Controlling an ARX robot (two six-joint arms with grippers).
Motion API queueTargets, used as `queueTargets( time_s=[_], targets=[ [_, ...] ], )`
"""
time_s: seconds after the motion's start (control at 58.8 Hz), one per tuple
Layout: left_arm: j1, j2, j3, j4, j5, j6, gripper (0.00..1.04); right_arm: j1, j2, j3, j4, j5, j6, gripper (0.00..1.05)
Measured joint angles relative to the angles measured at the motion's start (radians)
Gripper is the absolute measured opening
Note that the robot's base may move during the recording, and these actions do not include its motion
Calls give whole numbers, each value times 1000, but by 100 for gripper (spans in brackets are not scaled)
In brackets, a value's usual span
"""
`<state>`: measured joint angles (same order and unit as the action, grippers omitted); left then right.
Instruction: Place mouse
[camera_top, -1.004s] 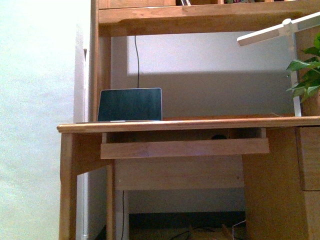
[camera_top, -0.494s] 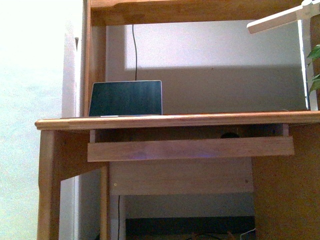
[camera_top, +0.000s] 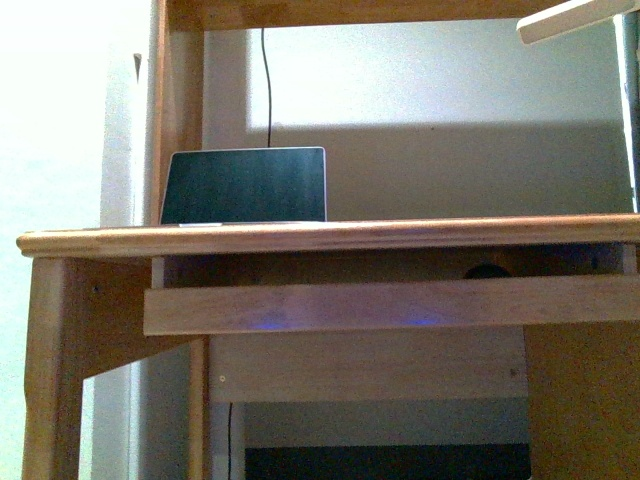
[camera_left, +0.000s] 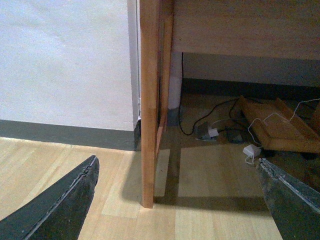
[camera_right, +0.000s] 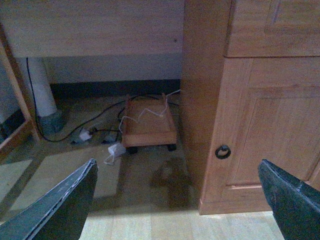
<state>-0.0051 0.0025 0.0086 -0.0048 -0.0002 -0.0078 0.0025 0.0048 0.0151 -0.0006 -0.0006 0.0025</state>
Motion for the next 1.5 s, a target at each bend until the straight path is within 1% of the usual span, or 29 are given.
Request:
queueTargets(
  time_s=[0.749, 0.783, 0.817, 0.851, 0.919, 0.953, 0.97, 1.004, 1.038, 1.106, 1.157, 1.242, 1.276, 1.293, 1.412, 1.429, 1.464, 1.498],
  targets=[
    [0, 0, 0, -1, 2, -1, 97, 0, 0, 0, 0, 0, 0, 97],
    [3, 14, 11, -33, 27, -35, 97, 0, 0, 0, 0, 0, 0, 97],
    [11, 61, 35, -79, 72, -117, 97, 0, 0, 0, 0, 1, 0, 97],
    [23, 109, 44, -75, 108, -164, 97, 0, 0, 0, 0, 0, 0, 97],
    [68, 245, 55, -9, 191, -254, 97, 0, 0, 0, 0, 0, 0, 97],
    [94, 313, 63, 34, 236, -272, 97, 0, 0, 0, 0, 1, 0, 97],
    [103, 337, 66, 49, 244, -273, 97, 0, 0, 0, 0, 0, 0, 97],
    [133, 435, 80, 117, 310, -275, 97, 0, 0, 0, 0, 0, 0, 97],
    [150, 509, 93, 171, 348, -269, 97, 0, 0, 0, 0, 0, 0, 97],
    [168, 689, 137, 288, 414, -214, 97, 0, 0, 0, 0, 0, 0, 97],
    [166, 813, 176, 358, 425, -156, 97, 0, 0, 0, 0, 0, 0, 97],
    [150, 991, 246, 429, 415, -16, 97, 0, 0, 0, 0, 0, 0, 97],
    [139, 1069, 281, 453, 411, 77, 97, 0, 0, 0, 0, 0, 0, 97],
    [136, 1086, 290, 458, 410, 88, 97, 0, 0, 0, 0, 0, 0, 97],
    [98, 1289, 393, 534, 379, 389, 97, 0, 0, 0, 0, 0, 0, 97],
    [95, 1303, 401, 541, 375, 399, 97, 0, 0, 0, 0, 0, 0, 97],
    [85, 1354, 434, 570, 365, 501, 97, 0, 0, 0, 0, 0, 0, 97],
    [78, 1391, 458, 593, 359, 557, 97, 0, 0, 0, 0, 0, 0, 97]
  ],
)
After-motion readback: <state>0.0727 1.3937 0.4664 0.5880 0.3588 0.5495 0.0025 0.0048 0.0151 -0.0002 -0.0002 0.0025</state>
